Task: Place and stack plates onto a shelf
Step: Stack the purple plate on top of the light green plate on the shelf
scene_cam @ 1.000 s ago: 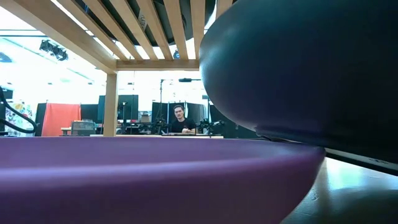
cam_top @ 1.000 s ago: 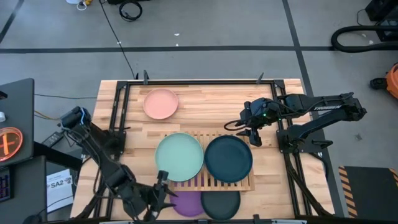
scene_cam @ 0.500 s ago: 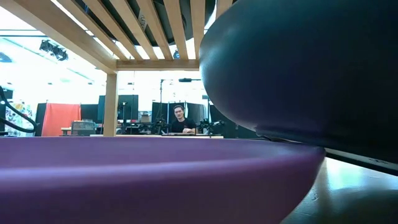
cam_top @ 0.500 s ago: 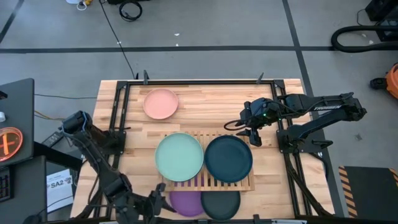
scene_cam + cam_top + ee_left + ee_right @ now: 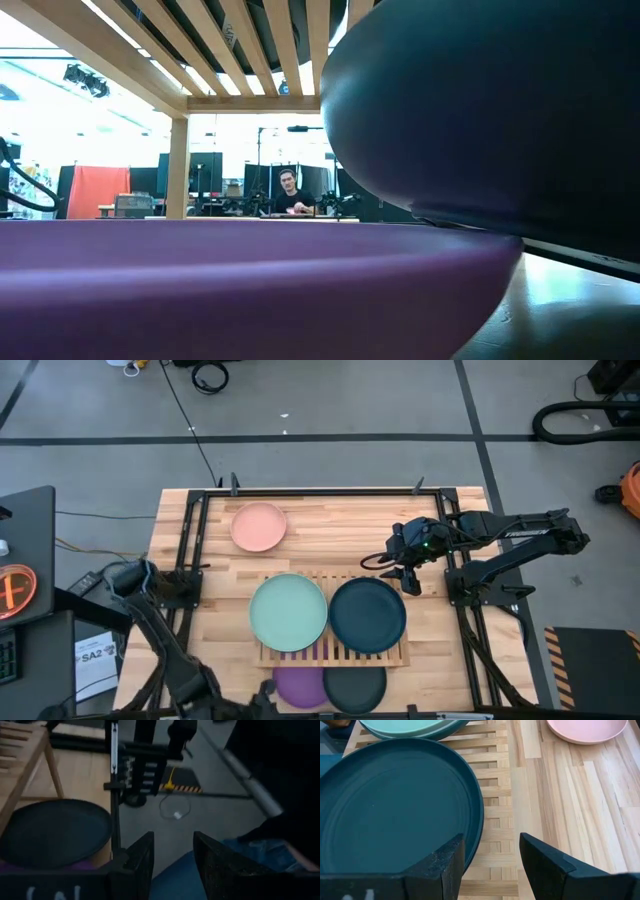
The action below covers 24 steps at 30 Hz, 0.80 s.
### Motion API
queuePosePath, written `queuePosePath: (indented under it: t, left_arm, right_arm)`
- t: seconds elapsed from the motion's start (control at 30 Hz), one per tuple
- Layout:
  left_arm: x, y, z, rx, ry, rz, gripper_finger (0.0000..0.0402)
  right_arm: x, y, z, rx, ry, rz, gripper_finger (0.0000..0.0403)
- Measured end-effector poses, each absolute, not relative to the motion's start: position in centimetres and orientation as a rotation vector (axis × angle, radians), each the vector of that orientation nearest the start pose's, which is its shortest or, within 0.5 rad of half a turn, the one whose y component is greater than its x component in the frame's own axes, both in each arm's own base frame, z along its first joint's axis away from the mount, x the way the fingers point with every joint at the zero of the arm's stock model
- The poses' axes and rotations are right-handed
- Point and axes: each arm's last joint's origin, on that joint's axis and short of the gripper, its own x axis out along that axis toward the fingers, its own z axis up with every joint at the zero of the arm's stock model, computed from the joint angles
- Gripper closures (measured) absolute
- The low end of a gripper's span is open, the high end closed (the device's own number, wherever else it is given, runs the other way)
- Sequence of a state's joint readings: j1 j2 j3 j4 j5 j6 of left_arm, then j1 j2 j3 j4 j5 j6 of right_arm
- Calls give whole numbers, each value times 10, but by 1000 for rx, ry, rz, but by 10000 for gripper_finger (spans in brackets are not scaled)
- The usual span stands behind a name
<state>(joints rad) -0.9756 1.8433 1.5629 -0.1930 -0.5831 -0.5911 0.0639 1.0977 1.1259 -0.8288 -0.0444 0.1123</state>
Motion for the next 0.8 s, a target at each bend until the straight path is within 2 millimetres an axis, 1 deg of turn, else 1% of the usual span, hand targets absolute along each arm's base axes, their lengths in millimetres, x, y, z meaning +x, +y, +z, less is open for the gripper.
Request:
queuePosePath:
  t: [0.13,0.23,0.37,0.57,0.67,0.8]
  left_arm:
    - [259,-357,305,-146,558,-220,260]
    - [262,-362,298,-65,642,-181,260]
    - [263,-362,285,4,716,-166,260]
    - [257,-356,276,112,817,-158,260]
    - [257,-357,269,168,854,-180,260]
    - [259,-362,251,246,892,-202,260]
  right_arm:
    - [210,15,336,97,806,58,208]
    - [210,15,336,95,806,59,208]
    - [210,15,336,97,804,59,208]
    - [210,15,336,98,798,58,208]
    - [211,15,337,99,789,59,208]
    - [213,15,339,100,765,60,208]
